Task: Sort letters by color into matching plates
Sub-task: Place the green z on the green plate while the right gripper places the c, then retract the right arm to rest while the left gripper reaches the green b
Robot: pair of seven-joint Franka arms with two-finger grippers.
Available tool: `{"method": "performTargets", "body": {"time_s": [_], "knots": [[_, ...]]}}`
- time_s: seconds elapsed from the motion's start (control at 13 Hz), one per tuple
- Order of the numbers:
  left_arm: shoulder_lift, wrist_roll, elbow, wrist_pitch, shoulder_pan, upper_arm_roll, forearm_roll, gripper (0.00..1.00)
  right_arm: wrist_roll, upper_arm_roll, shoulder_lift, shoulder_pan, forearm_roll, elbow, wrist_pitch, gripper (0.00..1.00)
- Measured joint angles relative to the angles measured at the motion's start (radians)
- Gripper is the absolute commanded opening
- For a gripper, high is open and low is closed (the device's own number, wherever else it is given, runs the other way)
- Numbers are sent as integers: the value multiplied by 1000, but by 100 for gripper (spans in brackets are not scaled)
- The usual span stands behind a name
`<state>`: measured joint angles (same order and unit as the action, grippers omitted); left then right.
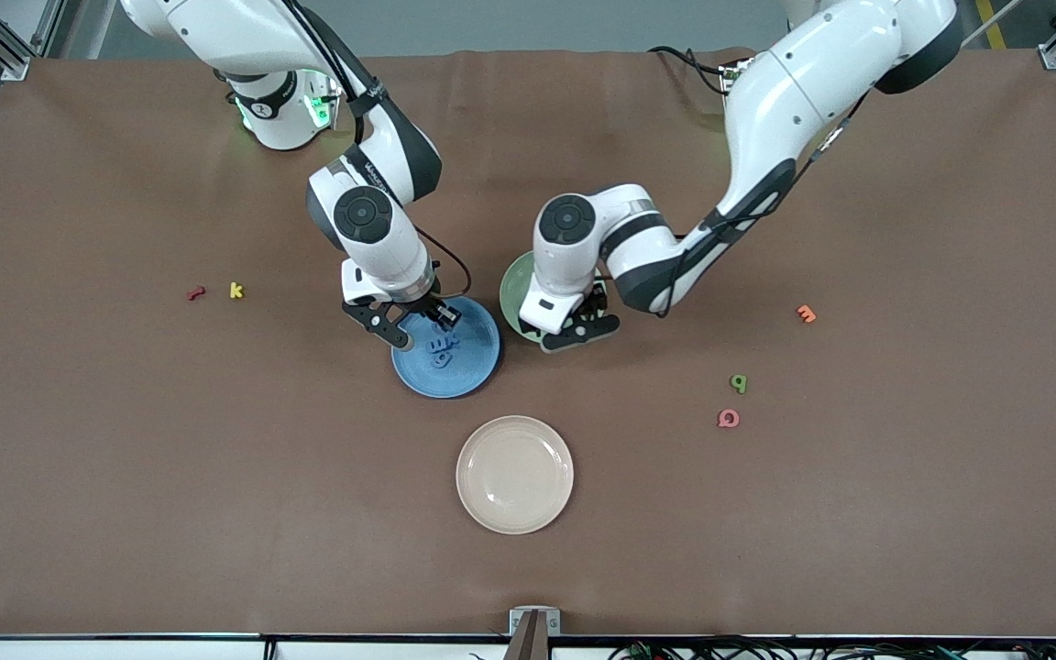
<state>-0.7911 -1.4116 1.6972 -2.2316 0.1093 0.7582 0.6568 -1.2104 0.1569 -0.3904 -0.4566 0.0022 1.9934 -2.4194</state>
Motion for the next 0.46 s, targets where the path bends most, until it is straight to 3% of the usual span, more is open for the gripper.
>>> {"method": "performTargets", "body": {"time_s": [0.23,0.46], "knots": [[16,89,116,5,-222,129,43,99,1,-2,0,0,0,-30,21,100],[22,176,205,5,-396,195,130,99,61,-11,1,6,-2,-81,114,100]]}}
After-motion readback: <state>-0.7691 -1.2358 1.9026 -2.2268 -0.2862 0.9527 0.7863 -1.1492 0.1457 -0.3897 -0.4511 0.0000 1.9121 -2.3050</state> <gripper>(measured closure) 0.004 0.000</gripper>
